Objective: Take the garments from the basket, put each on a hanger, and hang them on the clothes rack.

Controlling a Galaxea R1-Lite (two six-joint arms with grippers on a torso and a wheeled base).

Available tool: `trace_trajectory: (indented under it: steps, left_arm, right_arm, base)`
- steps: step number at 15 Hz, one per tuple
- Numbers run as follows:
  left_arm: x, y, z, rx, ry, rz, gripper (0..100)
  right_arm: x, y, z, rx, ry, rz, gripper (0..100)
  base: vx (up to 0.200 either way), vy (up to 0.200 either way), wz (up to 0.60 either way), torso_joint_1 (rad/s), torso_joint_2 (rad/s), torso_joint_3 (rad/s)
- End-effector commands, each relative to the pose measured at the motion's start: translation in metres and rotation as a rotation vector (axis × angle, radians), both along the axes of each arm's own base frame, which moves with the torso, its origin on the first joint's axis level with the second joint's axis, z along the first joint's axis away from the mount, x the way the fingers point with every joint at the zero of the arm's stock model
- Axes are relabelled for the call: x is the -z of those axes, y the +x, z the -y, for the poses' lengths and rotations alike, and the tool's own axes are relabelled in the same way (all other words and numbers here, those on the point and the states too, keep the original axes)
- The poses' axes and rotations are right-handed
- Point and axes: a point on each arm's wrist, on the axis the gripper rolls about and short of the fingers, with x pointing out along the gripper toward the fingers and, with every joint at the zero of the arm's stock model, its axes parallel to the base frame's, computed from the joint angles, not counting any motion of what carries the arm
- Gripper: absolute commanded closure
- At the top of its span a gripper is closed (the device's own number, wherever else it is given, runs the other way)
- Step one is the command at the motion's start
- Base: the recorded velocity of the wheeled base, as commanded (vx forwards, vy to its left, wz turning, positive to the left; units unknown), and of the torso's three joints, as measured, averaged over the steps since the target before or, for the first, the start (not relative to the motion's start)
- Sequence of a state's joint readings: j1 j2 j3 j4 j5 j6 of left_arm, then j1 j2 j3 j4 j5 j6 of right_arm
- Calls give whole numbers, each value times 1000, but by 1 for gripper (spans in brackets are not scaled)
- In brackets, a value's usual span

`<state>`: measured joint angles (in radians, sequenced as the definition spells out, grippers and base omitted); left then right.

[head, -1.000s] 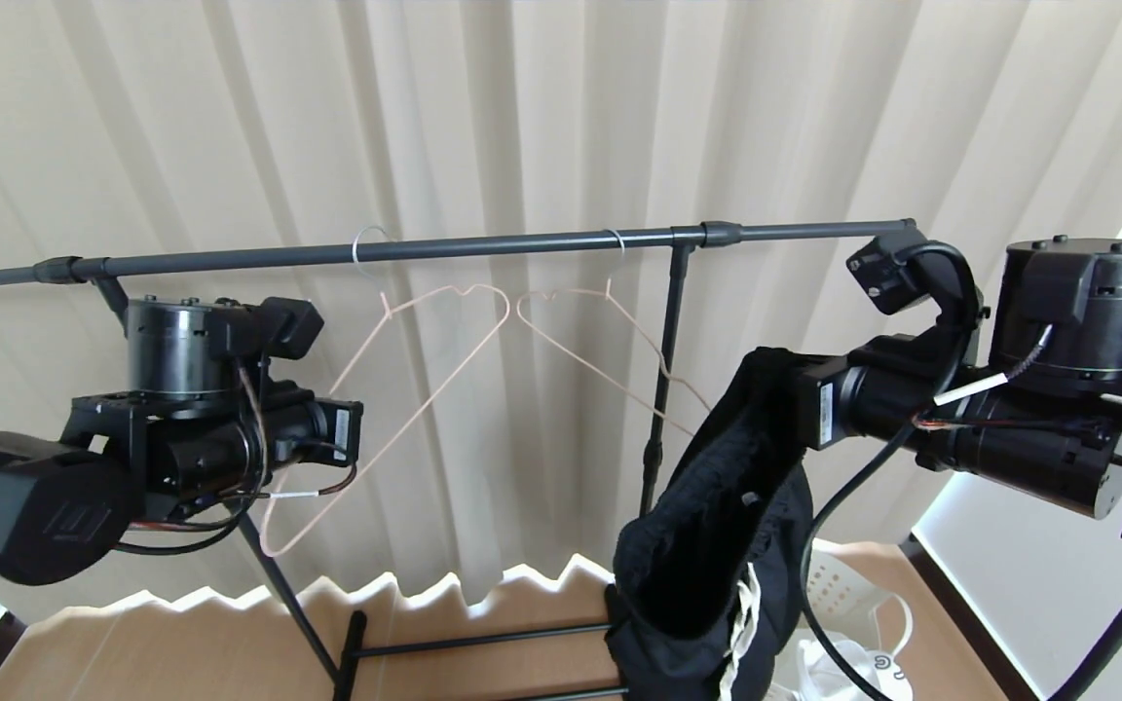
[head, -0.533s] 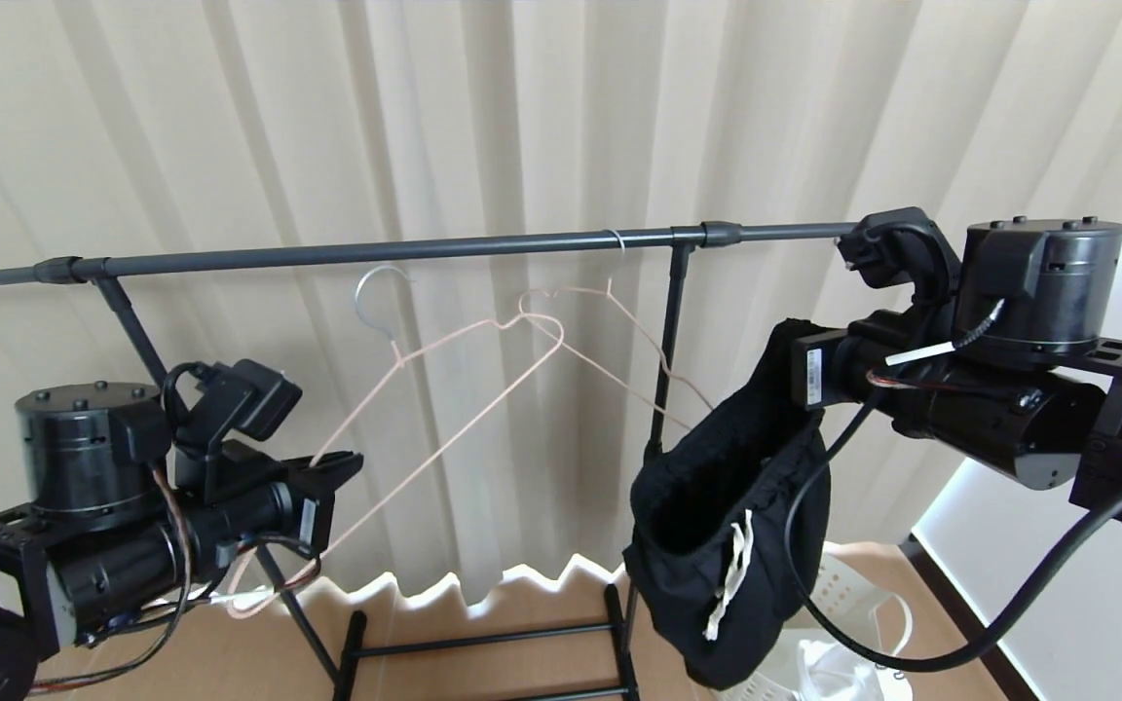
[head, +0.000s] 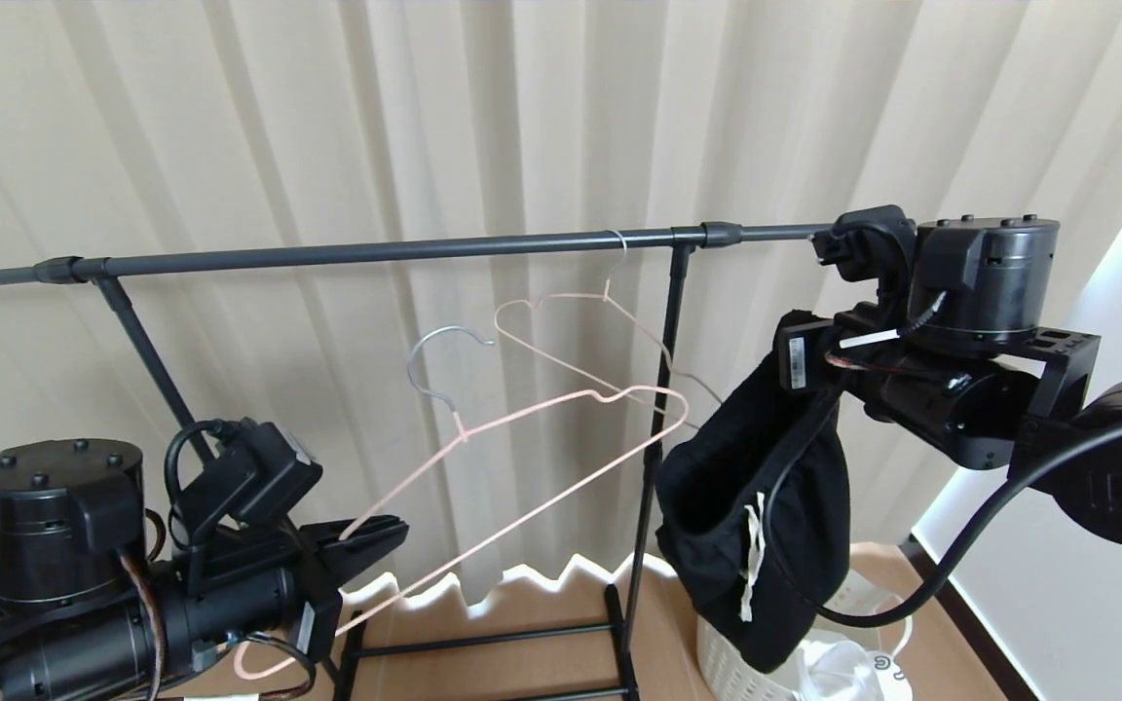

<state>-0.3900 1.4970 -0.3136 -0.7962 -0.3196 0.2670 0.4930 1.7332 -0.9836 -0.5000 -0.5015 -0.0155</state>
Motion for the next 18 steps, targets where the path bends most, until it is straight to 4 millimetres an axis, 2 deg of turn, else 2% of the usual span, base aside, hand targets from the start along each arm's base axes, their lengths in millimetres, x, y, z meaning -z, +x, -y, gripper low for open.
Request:
trace_trajectory:
  steps: [1,6,10,18]
  left_arm:
    - [-4,-3,14,63,-11,11,100]
    - [-10,6,31,82,-80,-26,100]
    - [-5,20,40,75,-77,-53,100]
    - [1,33,58,73,-113,-28,100]
  right_arm:
    - [3,3,-1,1,-4,-7,100]
    - [5,1,-5,-13,-6,-14,100]
    - [6,-10,-22,-50,-13,-14,100]
    - [5,-27,-46,-106,3,-8,100]
  base:
    - [0,0,0,0,0,0]
    - [0,0,0,0,0,0]
    - [0,0,0,0,0,0]
    - [0,0,0,0,0,0]
